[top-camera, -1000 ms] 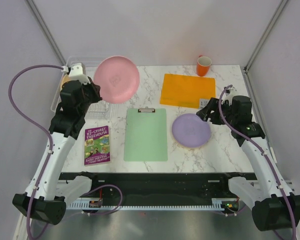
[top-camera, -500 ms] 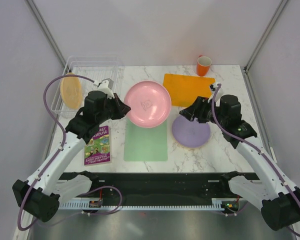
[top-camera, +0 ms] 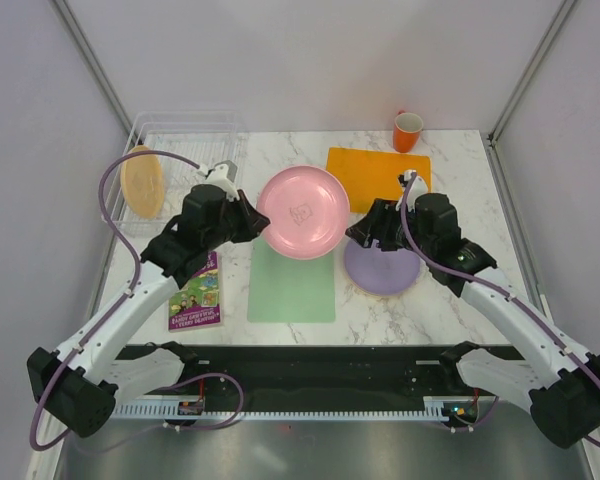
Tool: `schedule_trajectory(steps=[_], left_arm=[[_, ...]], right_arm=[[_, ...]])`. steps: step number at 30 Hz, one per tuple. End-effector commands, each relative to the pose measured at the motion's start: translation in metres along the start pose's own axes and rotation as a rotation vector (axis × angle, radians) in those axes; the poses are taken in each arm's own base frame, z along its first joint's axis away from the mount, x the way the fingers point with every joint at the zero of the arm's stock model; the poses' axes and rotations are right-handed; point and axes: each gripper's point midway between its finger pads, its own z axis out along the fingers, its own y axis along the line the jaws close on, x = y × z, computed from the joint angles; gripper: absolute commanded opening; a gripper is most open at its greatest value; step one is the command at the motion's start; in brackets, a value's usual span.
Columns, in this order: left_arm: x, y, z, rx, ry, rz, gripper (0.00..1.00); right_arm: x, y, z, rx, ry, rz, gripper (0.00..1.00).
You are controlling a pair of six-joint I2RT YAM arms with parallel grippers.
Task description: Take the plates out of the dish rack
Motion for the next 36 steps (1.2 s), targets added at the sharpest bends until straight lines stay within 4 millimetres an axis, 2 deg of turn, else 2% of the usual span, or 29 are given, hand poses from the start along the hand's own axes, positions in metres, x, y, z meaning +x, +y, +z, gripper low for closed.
schedule_trajectory(steps=[1, 6, 10, 17, 19, 21, 22, 25, 27, 28, 30, 31, 32, 33, 35, 36], left_arm=[[0.000, -0.020, 0.009, 0.052, -0.007, -0.022, 0.02], [0.001, -0.010, 0.012, -0.007, -0.017, -0.005, 0.02], [0.002, -0.007, 0.013, -0.027, -0.014, -0.009, 0.02], [0.002, -0.021, 0.009, 0.035, -0.002, -0.005, 0.02], [0.004, -0.031, 0.005, 0.088, 0.014, -0.007, 0.02], [0.006, -0.040, 0.002, 0.140, 0.025, -0.009, 0.02], [0.007, -0.042, 0.000, 0.155, 0.026, -0.009, 0.02], [0.011, -0.050, -0.003, 0.211, 0.037, -0.016, 0.02], [0.014, -0.056, -0.007, 0.257, 0.037, -0.013, 0.02], [0.014, -0.056, -0.007, 0.256, 0.038, -0.012, 0.02], [0.018, -0.053, -0.006, 0.254, 0.046, -0.005, 0.02], [0.020, -0.051, -0.005, 0.245, 0.050, -0.002, 0.02], [0.022, -0.048, -0.003, 0.231, 0.057, -0.008, 0.05], [0.026, -0.039, -0.001, 0.189, 0.067, -0.012, 0.25], [0.029, -0.028, 0.002, 0.131, 0.071, -0.007, 0.52], [0.027, -0.016, 0.004, 0.069, 0.053, -0.002, 0.74]], right_arm=[[-0.018, 0.032, 0.003, -0.090, -0.052, -0.007, 0.75], [-0.021, 0.032, 0.002, -0.078, -0.063, -0.019, 0.76], [-0.020, 0.025, 0.001, -0.037, -0.065, -0.026, 0.76], [-0.015, 0.019, 0.009, -0.024, -0.041, -0.029, 0.77], [-0.014, 0.019, 0.011, -0.027, -0.042, -0.029, 0.76], [-0.014, 0.020, 0.013, -0.038, -0.042, -0.030, 0.69], [-0.014, 0.020, 0.014, -0.042, -0.039, -0.031, 0.63], [-0.014, 0.026, 0.017, -0.077, -0.037, -0.029, 0.55], [-0.012, 0.029, 0.019, -0.101, -0.033, -0.030, 0.44], [-0.011, 0.030, 0.018, -0.104, -0.031, -0.028, 0.27], [-0.012, 0.029, 0.018, -0.100, -0.037, -0.030, 0.02], [-0.013, 0.028, 0.017, -0.092, -0.045, -0.035, 0.00], [-0.018, 0.028, 0.013, -0.083, -0.064, -0.041, 0.00], [-0.017, 0.023, 0.010, -0.054, -0.060, -0.044, 0.00], [-0.031, 0.013, -0.001, 0.028, -0.116, -0.070, 0.00], [-0.026, 0.002, -0.006, 0.087, -0.093, -0.070, 0.00]])
